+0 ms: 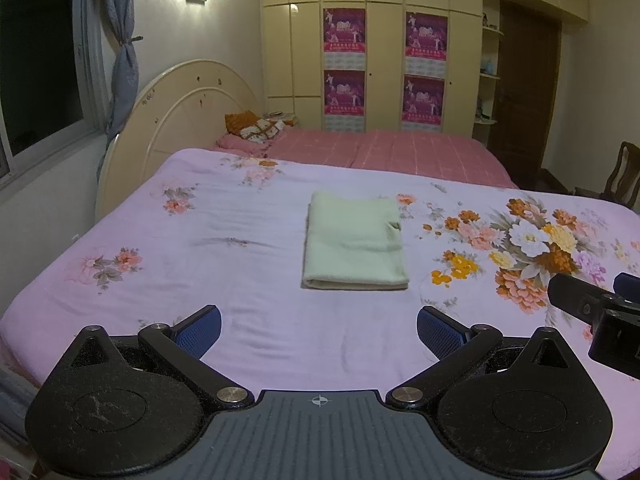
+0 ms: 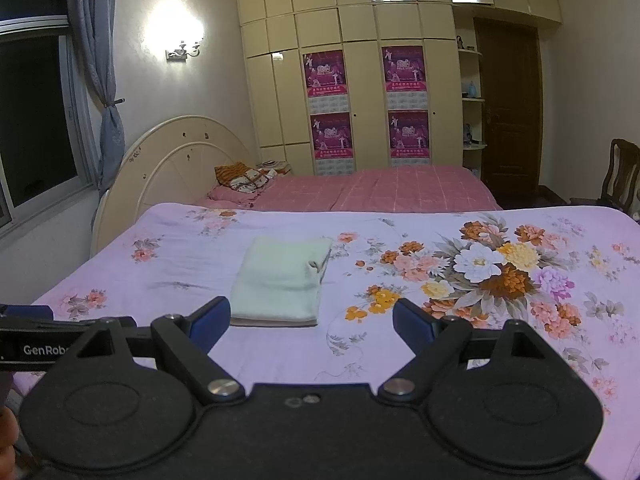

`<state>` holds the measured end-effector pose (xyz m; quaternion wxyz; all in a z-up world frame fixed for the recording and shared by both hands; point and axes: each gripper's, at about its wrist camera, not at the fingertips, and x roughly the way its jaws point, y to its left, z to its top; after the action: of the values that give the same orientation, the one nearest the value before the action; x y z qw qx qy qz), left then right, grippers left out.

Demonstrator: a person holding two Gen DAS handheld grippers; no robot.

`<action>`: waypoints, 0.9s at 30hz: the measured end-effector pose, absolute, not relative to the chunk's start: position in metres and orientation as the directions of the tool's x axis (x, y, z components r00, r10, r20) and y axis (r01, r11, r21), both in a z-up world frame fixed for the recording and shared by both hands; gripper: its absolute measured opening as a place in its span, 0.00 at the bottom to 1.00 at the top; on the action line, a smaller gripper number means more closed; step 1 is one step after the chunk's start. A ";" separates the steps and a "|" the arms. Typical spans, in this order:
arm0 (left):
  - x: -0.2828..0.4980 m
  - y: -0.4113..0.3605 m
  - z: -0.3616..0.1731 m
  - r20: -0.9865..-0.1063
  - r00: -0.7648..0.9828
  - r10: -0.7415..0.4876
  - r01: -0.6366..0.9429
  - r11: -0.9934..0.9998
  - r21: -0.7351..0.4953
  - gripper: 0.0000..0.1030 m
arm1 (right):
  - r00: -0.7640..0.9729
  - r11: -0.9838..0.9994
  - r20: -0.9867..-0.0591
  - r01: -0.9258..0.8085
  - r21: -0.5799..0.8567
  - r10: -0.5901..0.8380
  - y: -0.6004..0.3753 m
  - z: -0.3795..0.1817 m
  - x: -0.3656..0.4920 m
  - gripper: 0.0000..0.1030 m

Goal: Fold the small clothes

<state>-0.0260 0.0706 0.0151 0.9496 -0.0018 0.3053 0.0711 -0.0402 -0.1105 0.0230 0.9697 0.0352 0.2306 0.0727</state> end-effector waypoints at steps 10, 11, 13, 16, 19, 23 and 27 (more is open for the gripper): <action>-0.022 0.072 0.013 -0.586 0.800 0.133 -0.135 0.990 0.041 1.00 | 0.878 0.986 -0.450 -0.127 0.105 0.161 -0.111 0.021 -0.039 0.85; -0.022 0.071 0.013 -0.585 0.800 0.134 -0.135 0.990 0.041 1.00 | 0.878 0.986 -0.451 -0.128 0.104 0.161 -0.110 0.020 -0.039 0.85; -0.022 0.071 0.013 -0.585 0.800 0.134 -0.135 0.990 0.041 1.00 | 0.877 0.986 -0.452 -0.127 0.104 0.161 -0.109 0.020 -0.039 0.85; -0.022 0.072 0.013 -0.586 0.799 0.134 -0.135 0.990 0.041 1.00 | 0.877 0.986 -0.452 -0.127 0.105 0.161 -0.109 0.020 -0.039 0.85; -0.020 0.071 0.012 -0.588 0.798 0.134 -0.135 0.990 0.042 1.00 | 0.876 0.986 -0.453 -0.128 0.107 0.163 -0.109 0.020 -0.039 0.85; -0.016 0.070 0.009 -0.593 0.794 0.135 -0.136 0.990 0.043 1.00 | 0.875 0.986 -0.456 -0.129 0.109 0.165 -0.109 0.019 -0.037 0.85; -0.013 0.069 0.007 -0.596 0.792 0.135 -0.135 0.990 0.045 1.00 | 0.872 0.985 -0.460 -0.132 0.110 0.168 -0.109 0.016 -0.034 0.86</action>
<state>-0.0128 0.0690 0.0067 0.9465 -0.0001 0.3147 0.0713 -0.0335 -0.1088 0.0161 0.9667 0.0377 0.2410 0.0776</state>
